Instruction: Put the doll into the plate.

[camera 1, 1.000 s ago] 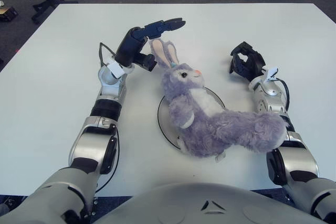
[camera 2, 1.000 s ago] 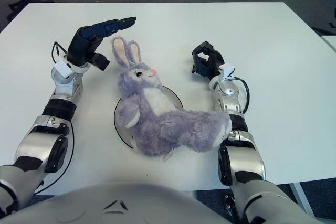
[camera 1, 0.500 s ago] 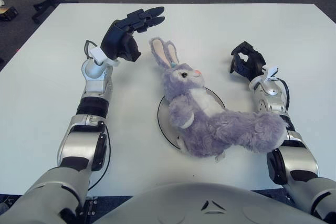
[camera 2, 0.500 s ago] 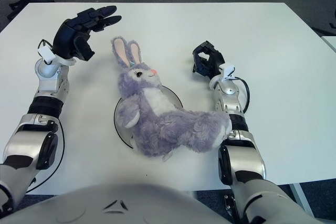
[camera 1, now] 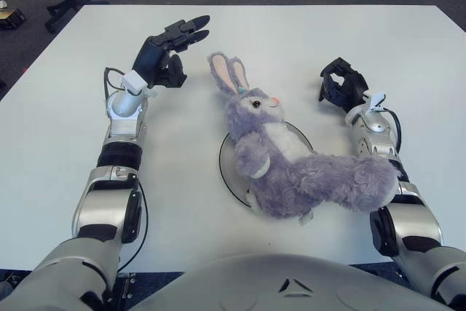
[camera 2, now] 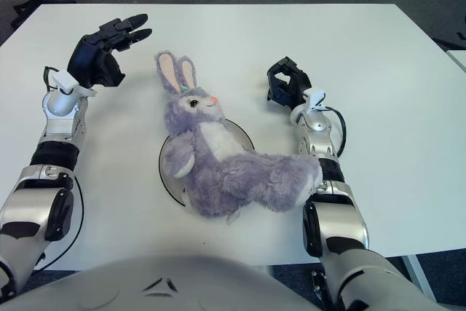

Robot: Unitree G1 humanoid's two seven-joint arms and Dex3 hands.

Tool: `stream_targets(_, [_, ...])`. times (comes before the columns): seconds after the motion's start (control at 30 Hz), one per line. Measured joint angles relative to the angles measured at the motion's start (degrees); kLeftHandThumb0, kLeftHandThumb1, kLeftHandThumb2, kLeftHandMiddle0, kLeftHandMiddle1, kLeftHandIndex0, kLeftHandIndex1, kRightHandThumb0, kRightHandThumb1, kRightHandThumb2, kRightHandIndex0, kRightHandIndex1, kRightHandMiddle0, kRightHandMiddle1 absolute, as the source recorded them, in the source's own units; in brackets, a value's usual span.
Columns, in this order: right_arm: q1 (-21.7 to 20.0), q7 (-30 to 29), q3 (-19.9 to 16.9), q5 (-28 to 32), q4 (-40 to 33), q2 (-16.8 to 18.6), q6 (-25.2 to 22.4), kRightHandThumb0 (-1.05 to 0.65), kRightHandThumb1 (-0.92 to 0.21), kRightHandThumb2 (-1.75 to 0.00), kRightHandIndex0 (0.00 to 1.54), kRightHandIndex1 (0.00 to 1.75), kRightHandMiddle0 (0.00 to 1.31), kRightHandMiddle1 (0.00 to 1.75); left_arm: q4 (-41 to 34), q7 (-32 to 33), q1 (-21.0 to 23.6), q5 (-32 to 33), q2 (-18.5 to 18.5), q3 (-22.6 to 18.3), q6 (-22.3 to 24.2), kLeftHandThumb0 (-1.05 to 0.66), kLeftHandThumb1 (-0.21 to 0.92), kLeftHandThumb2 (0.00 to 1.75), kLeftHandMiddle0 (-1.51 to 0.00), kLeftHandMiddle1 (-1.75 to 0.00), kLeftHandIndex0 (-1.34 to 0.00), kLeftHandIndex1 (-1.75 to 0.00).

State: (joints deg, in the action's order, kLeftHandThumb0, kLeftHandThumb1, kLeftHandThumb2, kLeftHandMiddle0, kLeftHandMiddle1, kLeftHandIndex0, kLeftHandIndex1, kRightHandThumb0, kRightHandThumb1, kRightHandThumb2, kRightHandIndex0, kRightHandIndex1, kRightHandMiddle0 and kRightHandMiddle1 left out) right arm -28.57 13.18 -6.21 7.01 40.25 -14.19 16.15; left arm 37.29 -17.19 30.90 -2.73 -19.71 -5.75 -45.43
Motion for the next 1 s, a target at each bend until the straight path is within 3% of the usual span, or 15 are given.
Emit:
stream_targets(0.4, [0.07,-0.23,-0.04,-0.74,-0.49,0.00,-0.52,-0.39,-0.67,-0.85,0.88,1.75,0.36,1.75,-1.46,9.82,-3.89,-8.01,-0.60,0.96,7.81,-0.74,0.92,0.97,-0.93,-0.10,-0.69,-0.15])
stream_targets(0.57, [0.09,-0.36,-0.08,-0.82,-0.66,0.00,-0.76,-0.39,-0.67,-0.85,0.88,1.75,0.36,1.75,-2.33,11.57,-4.91,-9.45,-0.62,1.62,10.45,-0.71,0.92,0.90,-0.97,-0.17,-0.65,-0.45])
stream_targets(0.6, [0.09,-0.38,-0.09,-0.83,-0.66,0.00,-0.79,-0.39,-0.67,-0.85,0.88,1.75,0.36,1.75,-2.31,11.76,-4.98,-9.55,-0.63,1.76,10.82,-0.69,0.92,0.84,-0.98,-0.22,-0.61,-0.57])
stream_targets(0.7, [0.09,-0.50,-0.13,-0.83,-0.68,0.00,-0.82,-0.39,-0.67,-0.85,0.88,1.75,0.36,1.75,-1.54,12.10,-4.98,-9.68,-0.77,2.11,11.63,-0.64,0.92,0.77,-0.97,-0.26,-0.60,-0.67])
stream_targets(0.9, [0.09,-0.64,-0.36,-0.82,-0.61,0.00,-0.67,-0.39,-0.67,-0.85,0.88,1.75,0.36,1.75,3.28,13.51,-4.83,-10.27,-1.11,2.96,11.33,-0.50,0.92,0.65,-0.86,-0.55,-0.58,-0.83])
stream_targets(1.0, [0.10,-0.82,-0.78,-0.81,-0.33,0.00,-0.19,-0.39,-0.67,-0.85,0.88,1.75,0.36,1.75,6.05,15.11,-4.65,-11.33,-1.29,3.78,9.77,-0.46,0.92,0.62,-0.77,-0.83,-0.55,-1.01])
